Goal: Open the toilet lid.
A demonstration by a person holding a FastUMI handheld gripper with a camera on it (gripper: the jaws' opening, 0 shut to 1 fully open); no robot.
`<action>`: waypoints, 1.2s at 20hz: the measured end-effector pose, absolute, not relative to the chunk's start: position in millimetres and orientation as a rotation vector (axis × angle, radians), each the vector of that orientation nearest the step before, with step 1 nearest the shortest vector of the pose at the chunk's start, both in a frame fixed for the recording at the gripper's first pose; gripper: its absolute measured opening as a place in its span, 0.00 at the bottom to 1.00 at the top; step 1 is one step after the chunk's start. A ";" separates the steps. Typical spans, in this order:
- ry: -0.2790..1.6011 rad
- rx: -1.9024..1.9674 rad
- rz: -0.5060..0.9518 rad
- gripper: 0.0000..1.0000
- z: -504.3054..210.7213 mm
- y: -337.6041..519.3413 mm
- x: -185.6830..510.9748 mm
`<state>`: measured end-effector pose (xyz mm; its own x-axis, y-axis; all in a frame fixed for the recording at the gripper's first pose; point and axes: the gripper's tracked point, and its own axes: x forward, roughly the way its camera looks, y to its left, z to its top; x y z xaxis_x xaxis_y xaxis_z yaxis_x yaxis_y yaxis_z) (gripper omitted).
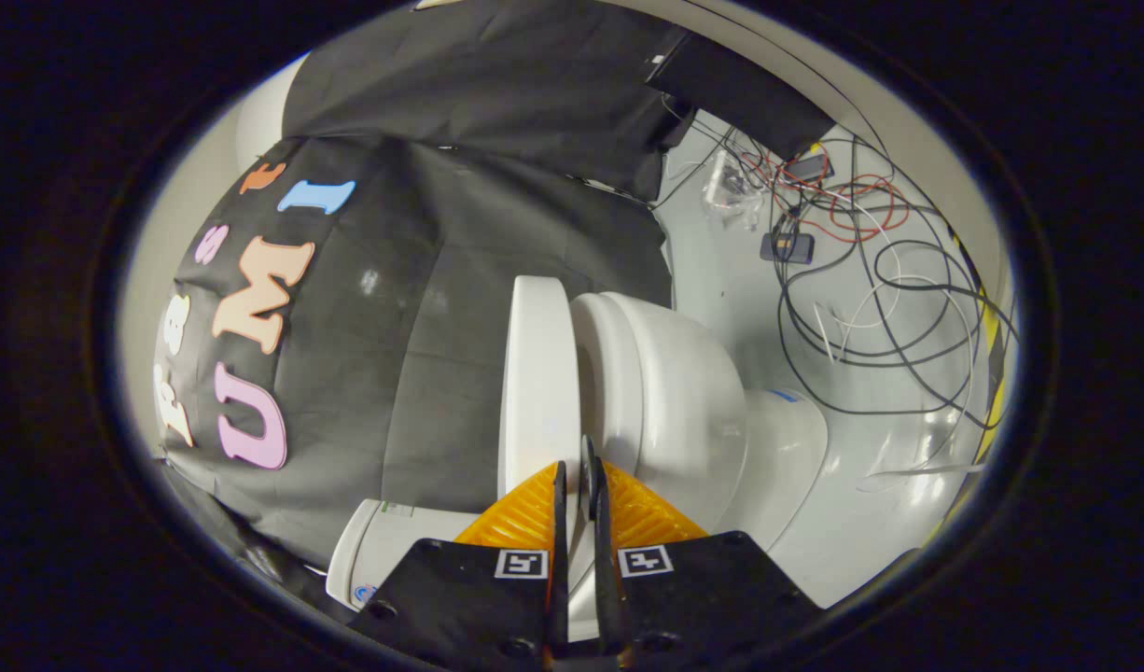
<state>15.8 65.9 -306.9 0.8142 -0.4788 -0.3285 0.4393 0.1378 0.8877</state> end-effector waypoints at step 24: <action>0.007 0.497 -0.269 0.18 -94.3 198.9 104.4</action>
<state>104.4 198.9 -94.3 0.9648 -0.2529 -0.0716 0.2563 0.8447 0.4700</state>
